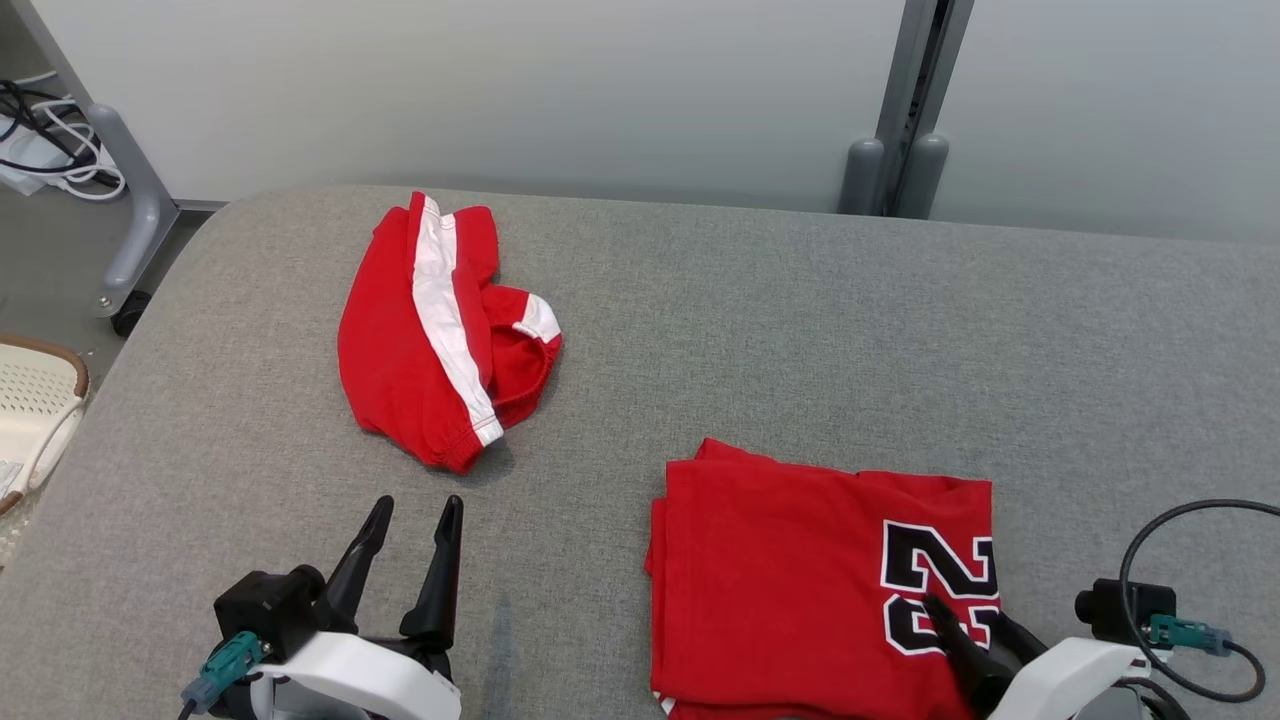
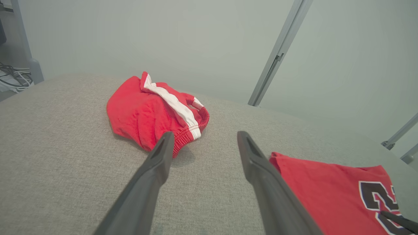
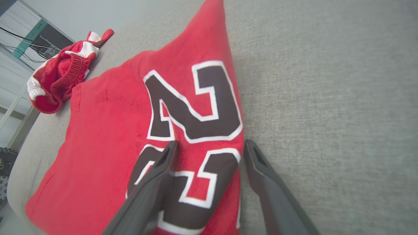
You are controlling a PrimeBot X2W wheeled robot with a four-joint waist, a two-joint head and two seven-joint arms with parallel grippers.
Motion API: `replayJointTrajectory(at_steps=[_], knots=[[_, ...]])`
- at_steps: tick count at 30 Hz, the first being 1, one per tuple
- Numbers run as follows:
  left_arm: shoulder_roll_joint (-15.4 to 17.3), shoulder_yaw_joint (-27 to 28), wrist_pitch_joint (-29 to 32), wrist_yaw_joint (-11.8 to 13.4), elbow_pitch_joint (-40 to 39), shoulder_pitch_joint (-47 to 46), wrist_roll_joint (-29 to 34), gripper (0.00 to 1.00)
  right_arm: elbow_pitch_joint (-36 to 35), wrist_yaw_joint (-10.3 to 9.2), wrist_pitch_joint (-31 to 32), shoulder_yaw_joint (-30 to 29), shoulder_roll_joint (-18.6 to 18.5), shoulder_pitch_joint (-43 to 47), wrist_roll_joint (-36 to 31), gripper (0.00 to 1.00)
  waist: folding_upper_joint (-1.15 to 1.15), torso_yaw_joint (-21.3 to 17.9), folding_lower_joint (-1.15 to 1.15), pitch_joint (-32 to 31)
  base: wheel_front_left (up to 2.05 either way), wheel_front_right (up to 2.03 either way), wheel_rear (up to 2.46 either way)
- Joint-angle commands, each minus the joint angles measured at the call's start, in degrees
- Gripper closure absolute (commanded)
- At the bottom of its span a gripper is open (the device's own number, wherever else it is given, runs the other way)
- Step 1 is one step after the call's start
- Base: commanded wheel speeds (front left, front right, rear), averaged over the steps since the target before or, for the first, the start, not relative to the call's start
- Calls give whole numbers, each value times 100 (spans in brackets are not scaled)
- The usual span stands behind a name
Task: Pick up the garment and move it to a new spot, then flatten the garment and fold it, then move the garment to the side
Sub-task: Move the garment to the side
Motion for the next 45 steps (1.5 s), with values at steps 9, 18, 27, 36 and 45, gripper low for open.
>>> replayJointTrajectory(at_steps=[9,18,27,36,45], knots=[[3,-15,-23,-44,49,-120,45,0,213,7,343,67,-257,-118,618,0,0,14,0,13,0,0,0],[-27,2,-23,-67,61,-129,64,0,98,8,452,274,-350,-88,1160,100,0,16,0,-17,0,0,0],[-2,55,-23,-89,3,-99,176,0,21,8,227,434,-460,-213,1419,100,0,-14,0,-35,0,0,0],[-40,171,-23,-24,-245,-18,435,0,-171,9,164,428,-763,-431,1590,100,0,-78,0,-58,0,0,0],[-85,262,-23,-34,-363,4,591,0,-283,9,403,419,-1305,-960,1653,100,0,-227,0,29,0,0,0]])
